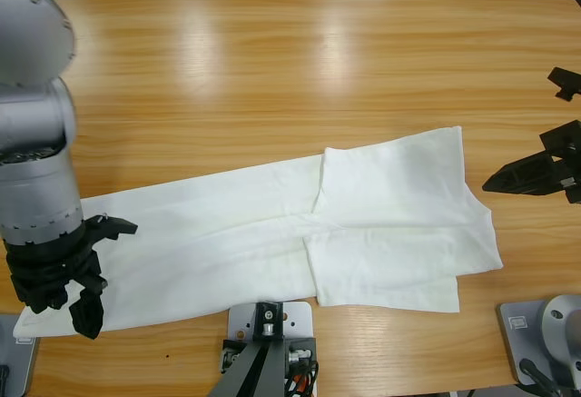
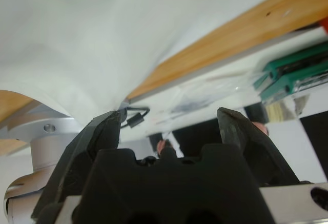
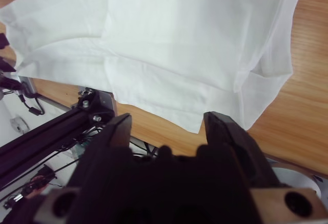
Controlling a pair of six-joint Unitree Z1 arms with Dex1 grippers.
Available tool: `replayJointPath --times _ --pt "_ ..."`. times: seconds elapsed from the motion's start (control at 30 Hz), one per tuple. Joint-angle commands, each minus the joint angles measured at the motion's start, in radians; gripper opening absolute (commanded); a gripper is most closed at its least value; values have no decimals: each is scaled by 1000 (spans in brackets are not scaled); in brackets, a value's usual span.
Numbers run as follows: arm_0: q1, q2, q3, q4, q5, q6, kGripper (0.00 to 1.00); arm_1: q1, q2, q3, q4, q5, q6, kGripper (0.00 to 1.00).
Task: Fold clothes
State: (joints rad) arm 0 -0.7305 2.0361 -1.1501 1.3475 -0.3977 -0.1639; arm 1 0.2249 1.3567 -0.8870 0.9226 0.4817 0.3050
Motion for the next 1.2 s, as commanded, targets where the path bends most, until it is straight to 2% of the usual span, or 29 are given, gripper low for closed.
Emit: replayJointPath --times 0.03,0.07,0.1,0.13,0.17,0.23,0.33,0.43,0.53,0.7,0.83,1.03,1.2 --pt "-36 38 -47 52 -38 52 724 10 22 24 -13 -8 9 614" --pt "-7 -4 -48 37 -42 46 724 10 6 22 -13 -6 9 607" --pt "26 -50 -45 16 -51 39 724 10 -18 22 -13 -4 9 509" --pt "57 -95 -42 -8 -72 37 724 10 -43 22 -17 -2 9 164" --pt "83 -137 -41 -31 -90 37 724 14 -64 22 -27 5 9 0" --pt "105 -215 -39 -73 -100 21 724 39 -97 24 -58 15 8 0" --pt "128 -308 -13 -162 -83 -68 724 145 -83 34 -127 48 49 0" --pt "148 -349 57 -292 -12 -235 724 303 -26 54 -272 37 132 0" --pt "148 -347 137 -429 21 -366 724 398 41 68 -433 10 197 0" --pt "148 -347 213 -530 72 -436 725 523 235 56 -653 -45 262 0" --pt "148 -343 248 -552 105 -437 726 667 414 19 -716 -88 320 0" --pt "148 -335 263 -607 132 -466 724 706 493 -37 -737 -169 334 0" --pt "148 -301 293 -640 132 -467 724 706 560 -78 -734 -186 313 0"
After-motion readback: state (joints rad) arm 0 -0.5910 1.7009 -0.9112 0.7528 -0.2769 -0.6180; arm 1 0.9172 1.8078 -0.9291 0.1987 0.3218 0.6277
